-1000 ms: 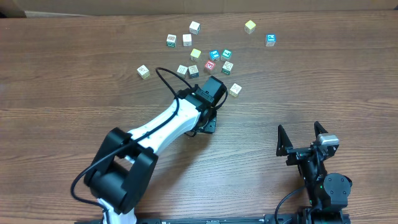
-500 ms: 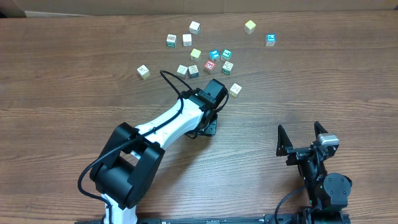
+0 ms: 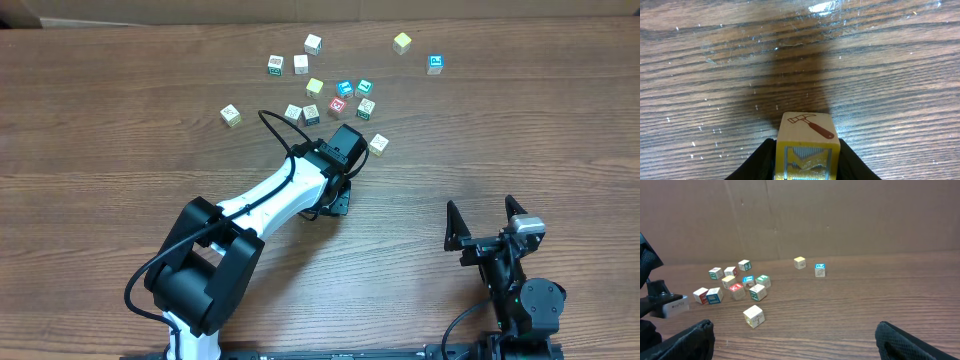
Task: Form a circle
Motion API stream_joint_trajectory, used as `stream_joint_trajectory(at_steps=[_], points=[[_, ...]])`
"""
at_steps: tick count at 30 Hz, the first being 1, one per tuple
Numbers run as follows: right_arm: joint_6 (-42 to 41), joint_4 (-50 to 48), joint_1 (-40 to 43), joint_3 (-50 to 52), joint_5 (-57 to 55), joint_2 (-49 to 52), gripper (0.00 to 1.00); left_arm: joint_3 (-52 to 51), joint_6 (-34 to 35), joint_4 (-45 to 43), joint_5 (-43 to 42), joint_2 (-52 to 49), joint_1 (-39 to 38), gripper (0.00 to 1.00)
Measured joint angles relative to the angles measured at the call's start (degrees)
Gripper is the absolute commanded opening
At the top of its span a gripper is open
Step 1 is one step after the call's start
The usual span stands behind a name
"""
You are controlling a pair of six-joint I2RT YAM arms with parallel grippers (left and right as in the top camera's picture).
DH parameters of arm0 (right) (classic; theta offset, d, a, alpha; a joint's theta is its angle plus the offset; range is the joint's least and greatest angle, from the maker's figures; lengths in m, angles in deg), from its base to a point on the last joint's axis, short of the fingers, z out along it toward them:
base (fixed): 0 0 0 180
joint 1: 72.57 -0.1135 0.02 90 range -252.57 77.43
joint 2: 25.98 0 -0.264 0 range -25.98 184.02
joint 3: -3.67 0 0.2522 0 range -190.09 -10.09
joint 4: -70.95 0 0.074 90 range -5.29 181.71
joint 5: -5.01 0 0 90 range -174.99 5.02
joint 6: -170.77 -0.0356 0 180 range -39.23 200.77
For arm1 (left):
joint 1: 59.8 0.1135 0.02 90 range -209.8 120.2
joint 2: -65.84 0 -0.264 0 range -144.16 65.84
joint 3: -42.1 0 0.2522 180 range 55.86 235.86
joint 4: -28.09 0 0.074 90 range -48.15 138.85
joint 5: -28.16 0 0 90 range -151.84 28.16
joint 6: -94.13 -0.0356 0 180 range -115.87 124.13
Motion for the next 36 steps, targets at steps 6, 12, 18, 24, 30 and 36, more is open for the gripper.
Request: stream_joint_trajectory(at_steps=[6, 12, 18, 24, 30, 36], points=[[0.0, 0.0, 0.0, 0.0, 0.0, 0.0, 1.0, 0.0, -0.2, 0.0, 0.0, 0.0, 0.0, 0.26], [0.0, 0.0, 0.0, 0.0, 0.0, 0.0, 1.0, 0.0, -0.5, -0.1, 0.0, 0.0, 0.0, 0.25], [0.0, 0.0, 0.0, 0.0, 0.0, 0.0, 1.0, 0.0, -2.2, -0.4, 0.0, 0.0, 0.0, 0.24], [0.0, 0.0, 0.0, 0.0, 0.0, 0.0, 1.0, 0.0, -3.1, -0.4, 0.0, 0.0, 0.0, 0.26], [0.0, 0.0, 0.0, 0.0, 0.0, 0.0, 1.0, 0.0, -3.5, -0.4, 0.0, 0.0, 0.0, 0.4], [0.0, 0.0, 0.0, 0.0, 0.0, 0.0, 1.0, 0.0, -3.6, -0.4, 0.0, 0.0, 0.0, 0.52]])
